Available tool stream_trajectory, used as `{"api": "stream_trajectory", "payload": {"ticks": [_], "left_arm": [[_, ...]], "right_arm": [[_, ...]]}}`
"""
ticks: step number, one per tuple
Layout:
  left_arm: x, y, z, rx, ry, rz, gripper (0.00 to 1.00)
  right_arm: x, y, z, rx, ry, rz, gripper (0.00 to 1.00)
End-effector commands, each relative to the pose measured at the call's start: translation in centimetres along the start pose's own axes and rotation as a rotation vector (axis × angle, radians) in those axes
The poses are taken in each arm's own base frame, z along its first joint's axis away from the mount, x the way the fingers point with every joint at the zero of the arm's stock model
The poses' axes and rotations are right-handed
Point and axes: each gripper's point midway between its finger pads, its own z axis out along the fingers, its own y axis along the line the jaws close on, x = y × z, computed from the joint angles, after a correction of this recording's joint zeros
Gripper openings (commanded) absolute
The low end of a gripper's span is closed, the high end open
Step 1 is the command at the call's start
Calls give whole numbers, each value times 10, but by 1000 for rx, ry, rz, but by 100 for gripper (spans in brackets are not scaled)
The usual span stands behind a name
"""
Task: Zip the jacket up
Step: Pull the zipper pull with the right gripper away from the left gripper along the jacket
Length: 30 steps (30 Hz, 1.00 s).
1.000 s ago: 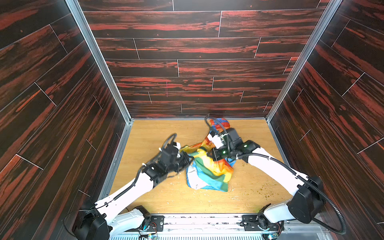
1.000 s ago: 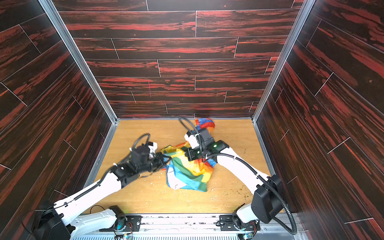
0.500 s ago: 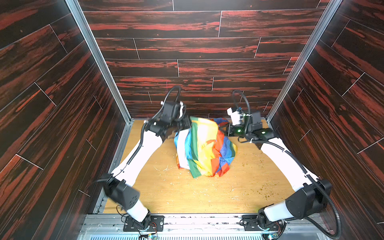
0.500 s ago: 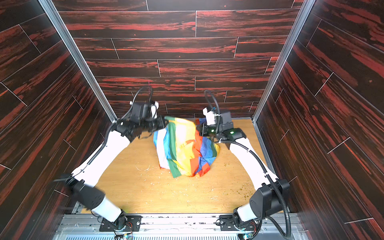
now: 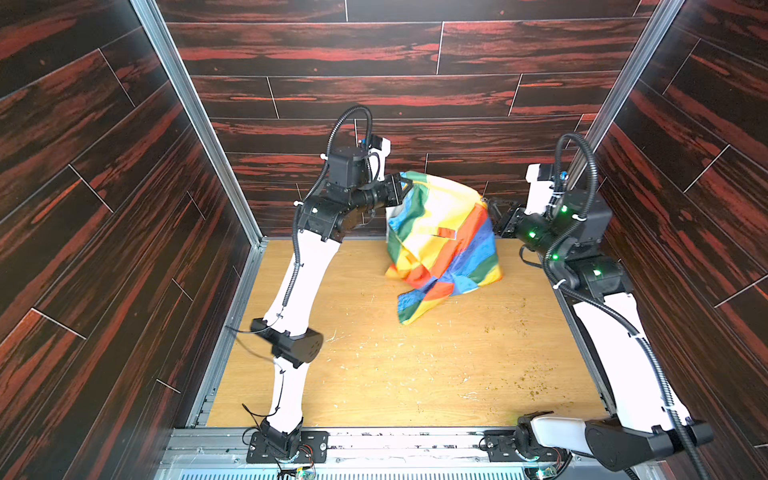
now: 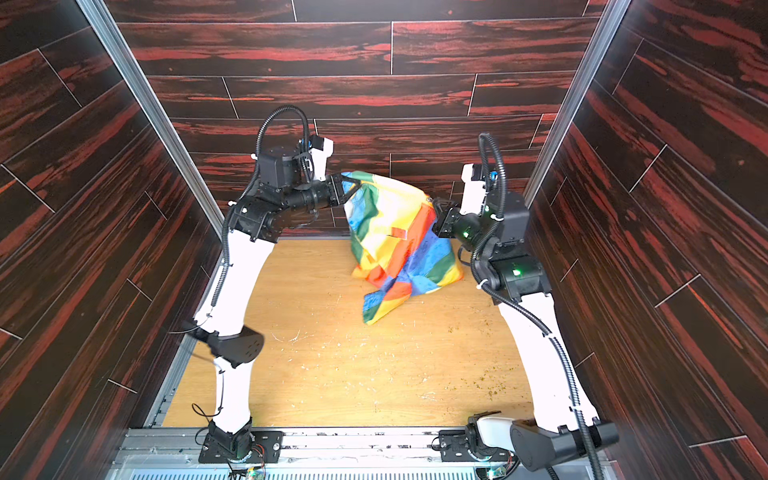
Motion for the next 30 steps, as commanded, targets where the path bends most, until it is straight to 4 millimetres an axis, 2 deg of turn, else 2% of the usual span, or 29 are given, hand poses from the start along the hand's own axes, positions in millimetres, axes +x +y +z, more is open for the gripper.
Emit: {"api": "stream_trajectory", "payload": {"ticks": [1,4,5,9,12,15,18,21,26,30], "left_arm": [[3,58,-30,-224,-35,-17,0],[53,105,-31,-349,63,-76,0],[61,112,-41,-382,71,-83,0],[116,165,-62,-505,150,-184,0],[153,190,-73,-544,212,-259,0],[186,201,-80,-563,277,-300,0],[212,209,-89,-586,320,-331,0],[234,220,-100,-634,352,-346,0],[262,250,-132,-777,389,-392,0],[270,268,-156,-860,378,-429,0]], "right_arm": [[50,-42,21,109,136,38,0],[119,-58,40,83,296,116,0],[139,-63,43,82,336,140,0],[230,-84,44,84,495,239,0],[283,-89,39,64,596,291,0],[322,-90,35,59,677,313,0],[342,-93,32,69,714,318,0],[350,-101,30,103,724,309,0],[345,-125,31,214,708,264,0],[332,-151,33,295,674,265,0]]}}
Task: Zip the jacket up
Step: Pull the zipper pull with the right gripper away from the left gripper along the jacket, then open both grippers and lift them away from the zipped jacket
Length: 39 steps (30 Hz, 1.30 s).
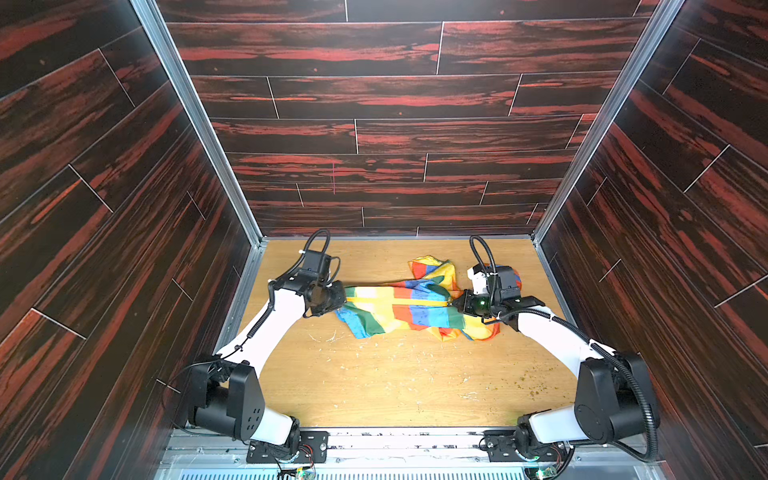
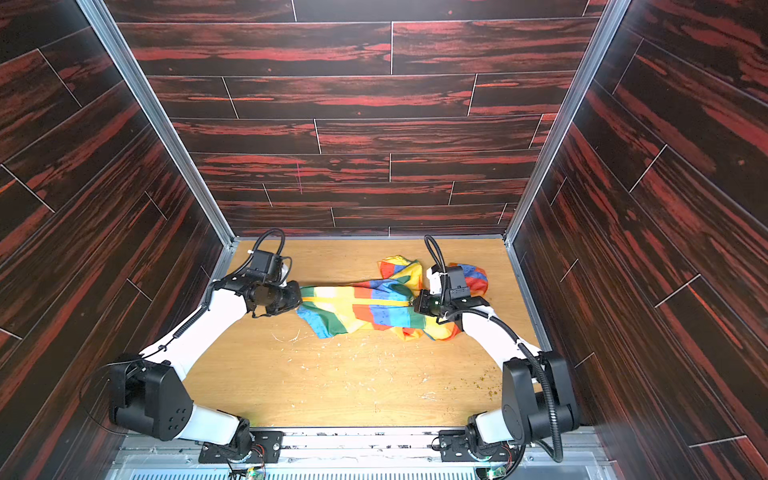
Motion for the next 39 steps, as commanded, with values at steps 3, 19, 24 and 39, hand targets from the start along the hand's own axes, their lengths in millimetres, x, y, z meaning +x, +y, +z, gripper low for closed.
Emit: {"api": "stream_trajectory", "payload": {"ticks": [3,19,24,39], "left_arm": [[-9,43,-19,-126,-88,-76,0],[-51,39,-34,-127,-190,-81,0],[-70,32,-40,-129,-211,-60,13],[-83,64,-132,-159,-593,-115,92]], "right_arm": [[-32,-39,-8,146,-74,38,0],[-112,-38,-53,243,-240,33,0],[-105,-27,-50,168,-208,4,0],[-101,-71,-149,468,-565,85,68]]}}
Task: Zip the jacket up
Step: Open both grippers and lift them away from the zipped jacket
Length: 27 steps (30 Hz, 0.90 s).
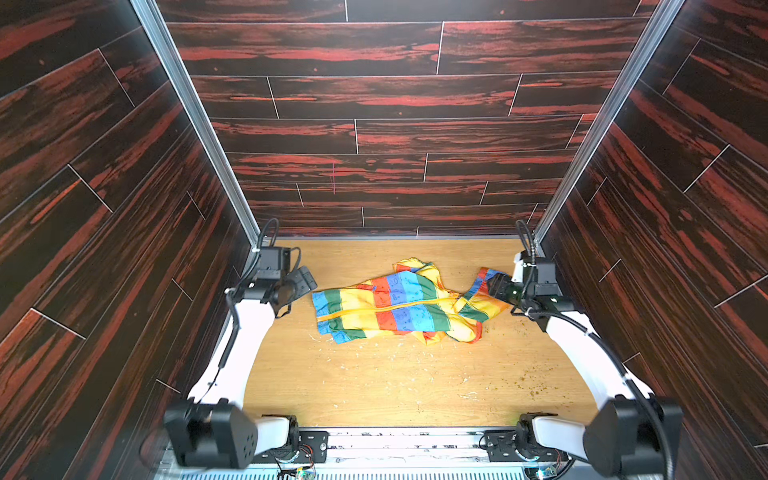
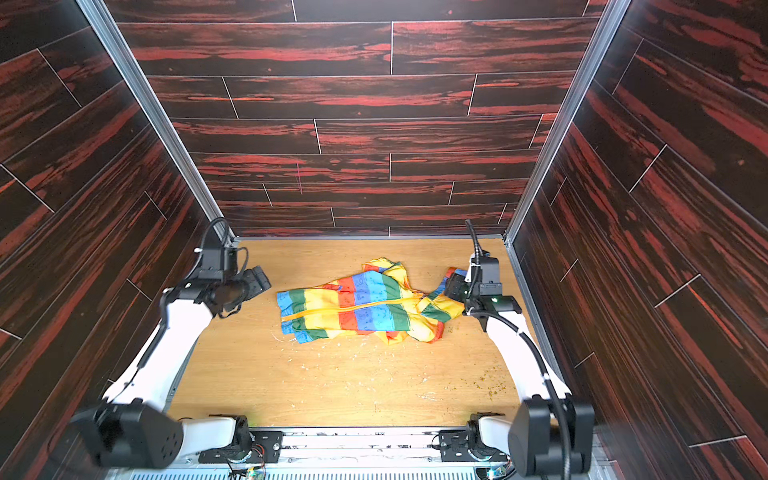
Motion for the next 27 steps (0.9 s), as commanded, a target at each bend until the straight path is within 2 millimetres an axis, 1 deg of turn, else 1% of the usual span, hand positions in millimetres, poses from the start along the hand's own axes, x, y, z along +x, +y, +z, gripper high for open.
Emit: {"api": "stream_trajectory", "payload": {"ticks": [1,2,3,4,5,6,7,8,9,10,11,12,14,15,17,18,19,20,22,23,25,27], "left_arm": [[-36,8,-28,-11,-241,-26,92],[-41,7,-35,9,-291,-33,93],[-50,3,-43,50,-362,-32,97],[-55,0,-49,89,-431,-19,100],[-58,-1,-54,116,-498,-9,99],[-68,-1,-67,149,-612,-10,100],[-71,6,-73,148,-697,-35,100],[-72,14,-79,134,-741,-59,100],[-72,18,-86,123,-772,-55,99],[-71,23,-87,95,-796,-21,100],[-69,28,-83,58,-801,-4,100],[-66,40,-74,-12,-793,-14,100],[-54,63,-48,-151,-760,-1,100],[-46,74,-31,-212,-739,18,100],[-25,92,0,-309,-682,65,99],[-14,101,16,-348,-648,88,99],[-1,109,32,-379,-607,109,100],[8,115,42,-404,-579,119,100],[26,124,63,-430,-531,132,100],[29,126,69,-430,-533,130,100],[25,122,76,-410,-576,132,100],[23,111,82,-356,-564,176,100]], "right_arm": [[-49,-23,-26,141,-249,31,68],[-58,-24,-31,145,-316,33,69],[-69,-20,-37,119,-392,16,69],[-77,-14,-42,86,-451,-14,69],[-84,-12,-47,76,-504,-30,68],[-91,-9,-52,62,-556,-40,68],[-98,-9,-56,57,-603,-30,67],[-101,-10,-56,62,-621,-17,68],[-105,-15,-57,92,-630,16,75],[-109,-25,-57,143,-644,67,79],[-110,-33,-56,189,-657,87,81],[-110,-40,-52,228,-668,86,81],[-103,-51,-38,303,-674,19,82],[-95,-58,-29,340,-669,-24,83],[-72,-79,-11,436,-639,-53,83],[-58,-91,-3,484,-619,-66,83],[-44,-99,4,509,-601,-72,83],[-31,-104,10,509,-581,-89,83],[-4,-107,24,466,-552,-130,83],[3,-108,27,462,-546,-170,83],[13,-108,32,443,-566,-203,84],[25,-101,38,364,-592,-242,85]]}}
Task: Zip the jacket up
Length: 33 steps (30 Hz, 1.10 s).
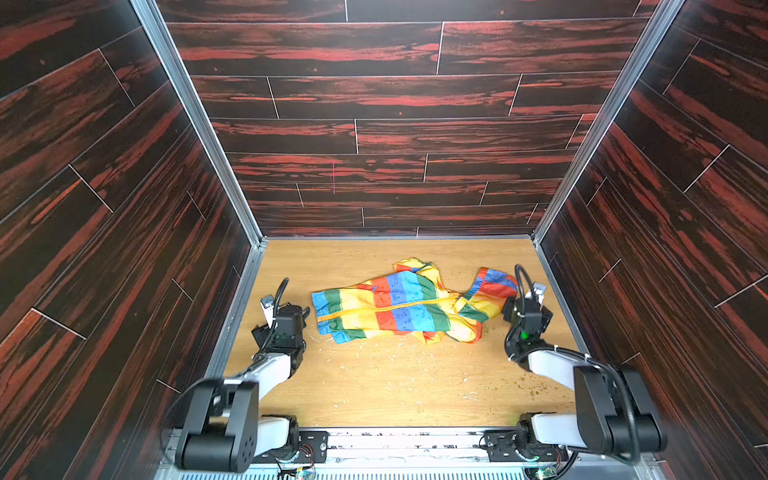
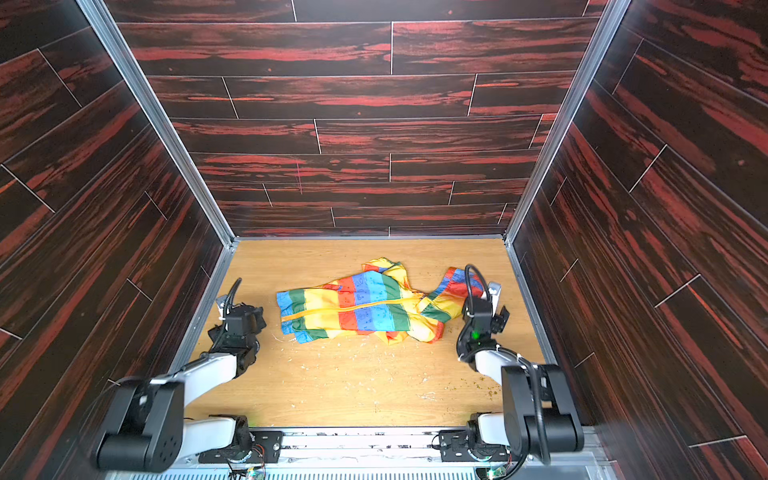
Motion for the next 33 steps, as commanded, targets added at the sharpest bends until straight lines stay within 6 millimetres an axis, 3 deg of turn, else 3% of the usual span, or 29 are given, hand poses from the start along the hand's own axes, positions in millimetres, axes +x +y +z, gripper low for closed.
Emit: {"api": "stream_trajectory", "payload": {"ticks": [1,5,6,8,12,16,33], "left_arm": [[-48,-14,-1,53,-181,-60,99],[-44,-28,-1,152,-300,-72,96],[-32,-39,2,209,-250,-19,96],[-27,-52,6,249,-207,30,94],[-29,-50,19,183,-152,23,95],[-29,-49,20,179,-151,16,99],[-29,-49,20,180,-154,15,100]], "right_arm": [[-36,19,-9,-131,-247,26,85],[-29,31,-12,-241,-237,8,86],[-27,32,-12,-263,-228,10,86],[-18,34,-9,-319,-201,26,87],[-15,40,2,-347,-166,23,99],[-12,38,5,-345,-143,27,99],[-13,38,4,-345,-150,29,99]]}}
